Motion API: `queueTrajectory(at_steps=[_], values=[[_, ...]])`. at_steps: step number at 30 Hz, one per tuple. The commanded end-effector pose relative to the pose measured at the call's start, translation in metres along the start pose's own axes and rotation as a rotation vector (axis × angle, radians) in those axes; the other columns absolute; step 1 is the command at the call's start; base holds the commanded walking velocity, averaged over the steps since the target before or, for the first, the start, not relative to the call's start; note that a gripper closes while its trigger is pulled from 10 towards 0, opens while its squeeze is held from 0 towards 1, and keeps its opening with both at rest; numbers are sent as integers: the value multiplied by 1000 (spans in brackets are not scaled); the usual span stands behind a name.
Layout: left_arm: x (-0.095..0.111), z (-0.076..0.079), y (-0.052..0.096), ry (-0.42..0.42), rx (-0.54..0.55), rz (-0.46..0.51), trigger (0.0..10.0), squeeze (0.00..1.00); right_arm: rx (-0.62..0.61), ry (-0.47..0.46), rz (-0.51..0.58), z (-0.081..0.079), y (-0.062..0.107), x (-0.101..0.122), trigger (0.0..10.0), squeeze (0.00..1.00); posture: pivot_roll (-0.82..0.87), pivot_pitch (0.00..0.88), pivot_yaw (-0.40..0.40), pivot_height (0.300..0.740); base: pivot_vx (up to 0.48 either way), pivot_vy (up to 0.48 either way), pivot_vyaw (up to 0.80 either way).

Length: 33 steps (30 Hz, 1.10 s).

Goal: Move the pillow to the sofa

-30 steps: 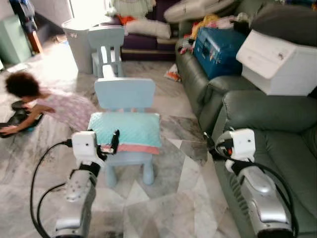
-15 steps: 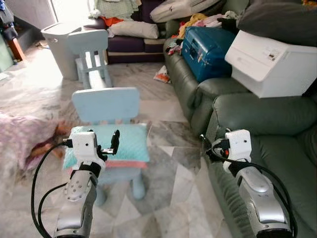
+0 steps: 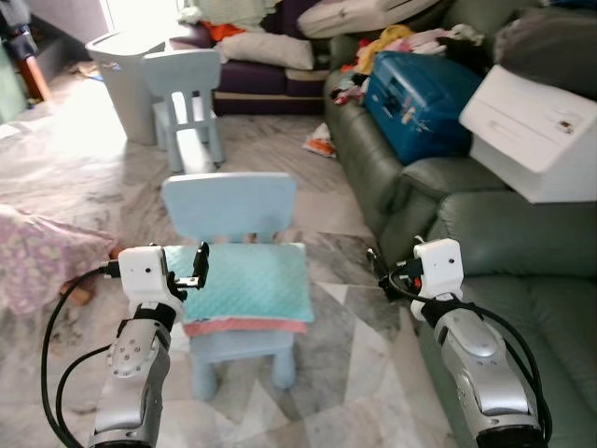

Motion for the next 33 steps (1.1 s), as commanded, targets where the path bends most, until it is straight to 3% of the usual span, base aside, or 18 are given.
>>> queueTrajectory(at_steps=[1,21,33], values=[[0,6,-2,-6,-18,0,10000,0,-21,6,0,8,2,2,10000,0,-118,0,-64,740,0,0,0],[2,3,-3,-34,-2,4,10000,0,-16,-1,6,5,4,1,10000,0,-122,0,-57,740,0,0,0],[1,2,-2,-26,-3,-5,10000,0,-7,10,7,2,3,0,10000,0,-123,0,-53,740,355,0,0]])
Point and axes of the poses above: a point about 5 cm out from each wrist's last joint towards the gripper, its own y axis pointing back from the gripper into the wrist, its own x axis along the axis of the wrist's last joint, z = x × y, the point moved 4 cm from there along -y, pointing out of the wrist towards the gripper, and after that the axes turned 13 degrees about -y, right-handed, at the moved point
